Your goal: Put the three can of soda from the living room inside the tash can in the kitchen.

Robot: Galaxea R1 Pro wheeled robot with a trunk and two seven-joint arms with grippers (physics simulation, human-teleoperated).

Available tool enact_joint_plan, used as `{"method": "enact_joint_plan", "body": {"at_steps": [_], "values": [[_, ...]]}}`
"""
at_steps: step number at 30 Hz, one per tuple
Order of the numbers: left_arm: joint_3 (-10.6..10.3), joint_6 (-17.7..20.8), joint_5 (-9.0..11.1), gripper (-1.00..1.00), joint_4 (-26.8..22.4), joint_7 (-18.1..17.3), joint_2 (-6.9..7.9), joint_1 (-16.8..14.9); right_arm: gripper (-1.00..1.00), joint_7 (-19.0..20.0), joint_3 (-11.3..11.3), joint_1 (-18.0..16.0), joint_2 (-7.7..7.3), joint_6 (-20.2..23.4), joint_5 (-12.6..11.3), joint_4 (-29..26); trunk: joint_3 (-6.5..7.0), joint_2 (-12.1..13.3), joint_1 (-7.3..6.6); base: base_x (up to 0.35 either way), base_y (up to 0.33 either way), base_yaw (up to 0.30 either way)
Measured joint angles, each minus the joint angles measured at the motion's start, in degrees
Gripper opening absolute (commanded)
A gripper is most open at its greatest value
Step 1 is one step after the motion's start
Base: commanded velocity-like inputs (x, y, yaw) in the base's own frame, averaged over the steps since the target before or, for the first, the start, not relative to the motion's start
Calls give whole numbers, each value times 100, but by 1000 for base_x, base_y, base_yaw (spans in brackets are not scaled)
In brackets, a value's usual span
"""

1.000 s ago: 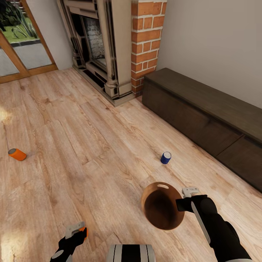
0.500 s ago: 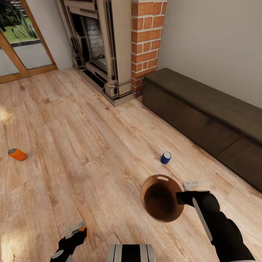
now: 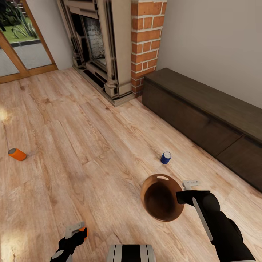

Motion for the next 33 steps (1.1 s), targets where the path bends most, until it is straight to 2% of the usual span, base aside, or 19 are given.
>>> {"method": "enact_joint_plan", "body": {"at_steps": [5,14,22,28,33], "values": [[0,0,0,100,0,0,0,0,-100,0,0,0,0,0,0,0,0,0,0,0,0,0],[-6,0,0,100,0,0,0,0,-100,1,0,2,0,0,-7,0,-161,-359,197,0,0,0],[-6,0,0,100,0,0,0,0,-100,0,0,0,0,0,-10,0,-162,-361,198,0,0,0],[-8,0,0,100,0,-6,0,0,-100,0,0,1,0,0,-2,1,-269,-600,329,0,0,0],[-8,0,0,100,0,-21,0,0,-100,1,0,1,0,0,-15,0,-269,-602,329,0,0,0]]}}
